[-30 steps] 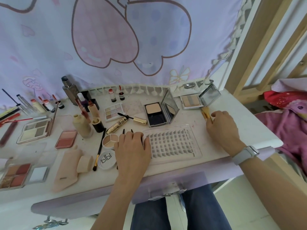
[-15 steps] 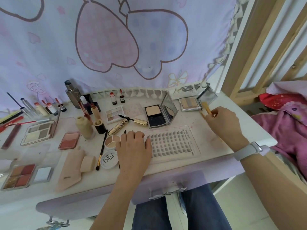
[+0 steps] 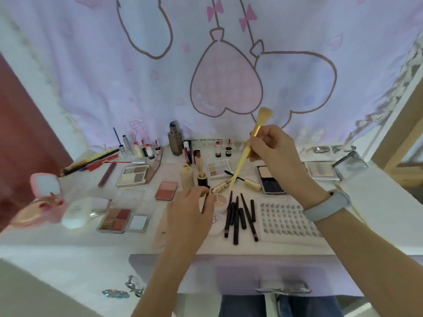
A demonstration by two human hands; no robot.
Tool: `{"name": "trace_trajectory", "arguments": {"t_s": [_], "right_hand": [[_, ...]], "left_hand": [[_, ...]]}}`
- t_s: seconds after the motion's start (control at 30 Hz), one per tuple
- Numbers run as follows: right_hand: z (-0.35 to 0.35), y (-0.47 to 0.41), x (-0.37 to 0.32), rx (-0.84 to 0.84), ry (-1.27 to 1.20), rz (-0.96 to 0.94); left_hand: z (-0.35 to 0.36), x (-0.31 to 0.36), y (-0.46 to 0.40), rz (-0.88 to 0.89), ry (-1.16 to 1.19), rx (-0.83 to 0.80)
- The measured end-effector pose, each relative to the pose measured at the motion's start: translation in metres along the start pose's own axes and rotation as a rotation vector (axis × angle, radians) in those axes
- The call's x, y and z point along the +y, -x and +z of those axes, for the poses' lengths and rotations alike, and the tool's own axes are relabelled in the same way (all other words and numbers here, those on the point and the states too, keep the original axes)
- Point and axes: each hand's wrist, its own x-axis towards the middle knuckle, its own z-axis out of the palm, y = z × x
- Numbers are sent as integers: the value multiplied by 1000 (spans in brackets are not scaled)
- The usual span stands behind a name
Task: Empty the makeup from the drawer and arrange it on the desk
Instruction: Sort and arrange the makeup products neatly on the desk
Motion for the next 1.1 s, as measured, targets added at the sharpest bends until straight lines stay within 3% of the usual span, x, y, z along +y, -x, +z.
{"name": "trace_trajectory", "arguments": {"t_s": [0.2,0.43,0.57,0.67,0.8,0.93,1.1], "right_hand": [[106,-19,-3,-234,-37,25],[221,-51,14,-314,-276,209],[275,-76,31,-265,-401,456],[308,-89,44,-237,-461,538],[343,-102,57,-190,-474,538],[375,-120,73,-224,-339,551],[400,-136,91,-310,-213,696]], "left_hand": [[-45,-70,17,-116,-154,220],[-91,-134,39,-379,-208,532],[-103,-180,42,-578,-249,535],[-103,-207,45,-683,-268,496],[-102,-233,42,-724,-300,466],[-102,-245,38,-708,-357,447],[-102,-250,38,-714,-402,412]]}}
